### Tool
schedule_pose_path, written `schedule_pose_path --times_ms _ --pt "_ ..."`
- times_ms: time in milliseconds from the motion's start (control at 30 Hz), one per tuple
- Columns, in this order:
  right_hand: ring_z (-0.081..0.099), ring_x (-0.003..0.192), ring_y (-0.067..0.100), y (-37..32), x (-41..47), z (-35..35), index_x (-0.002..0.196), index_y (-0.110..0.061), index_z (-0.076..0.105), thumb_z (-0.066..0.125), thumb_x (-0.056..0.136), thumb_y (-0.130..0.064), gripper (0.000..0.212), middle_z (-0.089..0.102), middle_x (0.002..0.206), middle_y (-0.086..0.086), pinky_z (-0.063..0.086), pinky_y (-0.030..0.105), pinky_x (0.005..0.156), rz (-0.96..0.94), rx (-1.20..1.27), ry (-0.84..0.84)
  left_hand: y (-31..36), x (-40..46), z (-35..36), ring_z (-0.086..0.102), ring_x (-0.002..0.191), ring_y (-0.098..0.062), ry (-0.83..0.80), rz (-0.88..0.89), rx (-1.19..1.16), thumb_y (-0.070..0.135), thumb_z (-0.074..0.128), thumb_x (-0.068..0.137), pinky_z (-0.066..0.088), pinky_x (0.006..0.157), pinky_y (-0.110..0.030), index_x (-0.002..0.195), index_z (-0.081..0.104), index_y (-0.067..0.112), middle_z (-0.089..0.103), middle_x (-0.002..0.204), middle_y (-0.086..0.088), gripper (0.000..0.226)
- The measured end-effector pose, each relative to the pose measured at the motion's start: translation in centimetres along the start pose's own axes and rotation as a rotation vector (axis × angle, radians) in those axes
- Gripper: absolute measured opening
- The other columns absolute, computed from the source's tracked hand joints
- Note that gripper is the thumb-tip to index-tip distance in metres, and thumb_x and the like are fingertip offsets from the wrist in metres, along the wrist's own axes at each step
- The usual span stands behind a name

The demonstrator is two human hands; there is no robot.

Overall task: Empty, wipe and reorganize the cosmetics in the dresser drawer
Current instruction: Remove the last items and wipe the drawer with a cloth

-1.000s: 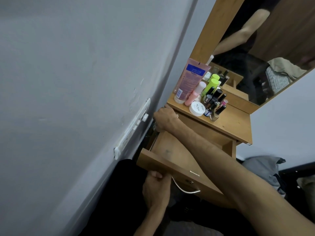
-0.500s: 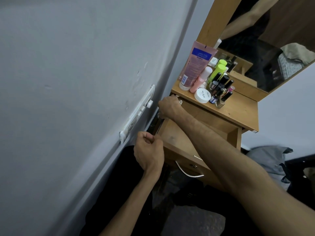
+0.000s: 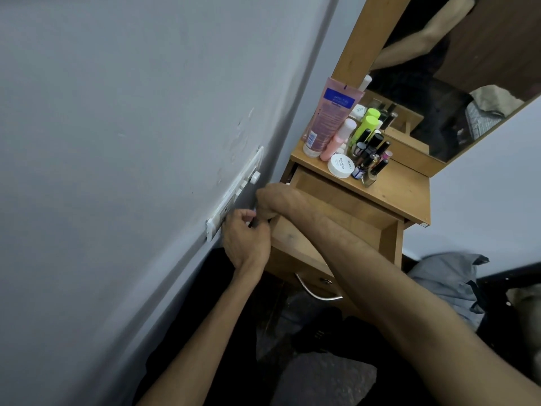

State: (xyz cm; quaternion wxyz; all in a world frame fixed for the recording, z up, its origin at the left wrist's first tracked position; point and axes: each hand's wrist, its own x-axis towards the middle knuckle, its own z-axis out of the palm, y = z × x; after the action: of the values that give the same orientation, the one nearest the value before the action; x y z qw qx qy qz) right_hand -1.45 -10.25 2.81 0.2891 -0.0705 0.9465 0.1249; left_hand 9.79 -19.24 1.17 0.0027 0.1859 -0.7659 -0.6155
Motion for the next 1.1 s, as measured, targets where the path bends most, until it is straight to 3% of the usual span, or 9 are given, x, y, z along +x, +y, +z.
schedule_pose_path --times_ms 133,233,400,567,667,767,867,1000,1100 --pt "0.062 0.081 0.021 -0.5 -1.3 0.1 0.086 -0.013 0.067 0.056 0.1 -0.041 0.033 0.063 0.078 0.0 0.039 0.029 0.066 -0.059 0.234 -0.094 0.2 -0.2 -0.5 0.061 0.088 -0.009 -0.09 -0.056 -0.076 0.008 0.067 0.081 0.045 0.068 -0.02 0.107 0.057 0.019 0.061 0.092 0.012 0.029" --pt "0.059 0.075 0.02 -0.3 -3.0 0.0 0.073 -0.016 0.061 0.051 0.101 -0.032 0.034 0.062 0.075 0.001 0.041 0.032 0.07 -0.104 0.348 -0.08 -0.5 -0.1 -1.1 0.064 0.094 -0.007 -0.127 -0.029 -0.114 0.012 0.071 0.079 0.052 0.076 -0.023 0.106 0.059 0.025 0.067 0.101 0.008 0.032" --pt "0.067 0.087 0.022 1.5 -6.2 0.3 0.089 -0.016 0.074 0.053 0.095 -0.023 0.022 0.074 0.093 0.006 0.052 0.041 0.08 -0.19 0.583 0.04 0.2 -0.3 -1.8 0.063 0.099 -0.008 -0.158 0.124 -0.072 0.019 0.07 0.074 0.054 0.084 -0.03 0.102 0.066 0.028 0.065 0.106 0.009 0.029" --pt "0.068 0.073 0.008 5.8 -10.9 0.7 0.098 -0.01 0.075 0.061 0.093 -0.017 0.016 0.074 0.084 0.001 0.052 0.022 0.068 -0.168 1.135 0.093 2.8 -0.2 -1.3 0.064 0.087 -0.002 -0.249 0.233 0.021 0.019 0.07 0.083 0.052 0.07 -0.025 0.101 0.066 0.028 0.068 0.094 0.012 0.021" --pt "0.072 0.083 0.022 8.9 -12.2 2.6 0.098 -0.008 0.075 0.066 0.09 -0.021 0.017 0.076 0.091 0.007 0.055 0.029 0.072 -0.076 1.178 0.06 3.8 0.1 0.0 0.069 0.084 -0.006 -0.435 0.206 0.134 0.031 0.072 0.082 0.057 0.073 -0.03 0.093 0.07 0.028 0.072 0.088 0.011 0.011" --pt "0.072 0.086 0.023 11.4 -14.3 3.7 0.104 -0.003 0.075 0.068 0.091 -0.022 0.024 0.076 0.101 0.017 0.055 0.029 0.073 -0.068 1.342 0.085 5.4 -0.7 2.0 0.07 0.079 -0.007 -0.483 0.228 0.103 0.042 0.068 0.079 0.055 0.07 -0.03 0.086 0.072 0.028 0.074 0.082 0.01 0.016" --pt "0.072 0.09 0.024 12.8 -16.2 5.0 0.1 -0.012 0.075 0.066 0.094 -0.017 0.011 0.076 0.105 0.017 0.056 0.037 0.084 -0.064 1.509 0.166 7.0 -1.2 4.0 0.071 0.081 -0.009 -0.541 0.197 0.085 0.037 0.067 0.083 0.056 0.073 -0.031 0.09 0.072 0.026 0.075 0.087 0.008 0.014" --pt "0.073 0.095 0.023 14.8 -17.6 7.1 0.113 -0.012 0.074 0.068 0.093 -0.014 0.021 0.077 0.109 0.013 0.057 0.039 0.09 0.034 1.64 0.267 7.7 -1.4 6.2 0.075 0.083 -0.015 -0.756 0.058 0.079 0.031 0.071 0.086 0.06 0.084 -0.039 0.102 0.074 0.018 0.078 0.09 0.002 0.021" --pt "0.074 0.102 0.027 15.9 -18.7 9.0 0.118 -0.008 0.073 0.073 0.091 -0.02 0.03 0.077 0.111 0.014 0.055 0.044 0.099 0.1 1.777 0.287 8.2 -2.5 7.6 0.076 0.08 -0.017 -0.852 -0.034 -0.019 0.02 0.076 0.086 0.058 0.072 -0.031 0.102 0.074 0.01 0.079 0.089 -0.005 0.019"
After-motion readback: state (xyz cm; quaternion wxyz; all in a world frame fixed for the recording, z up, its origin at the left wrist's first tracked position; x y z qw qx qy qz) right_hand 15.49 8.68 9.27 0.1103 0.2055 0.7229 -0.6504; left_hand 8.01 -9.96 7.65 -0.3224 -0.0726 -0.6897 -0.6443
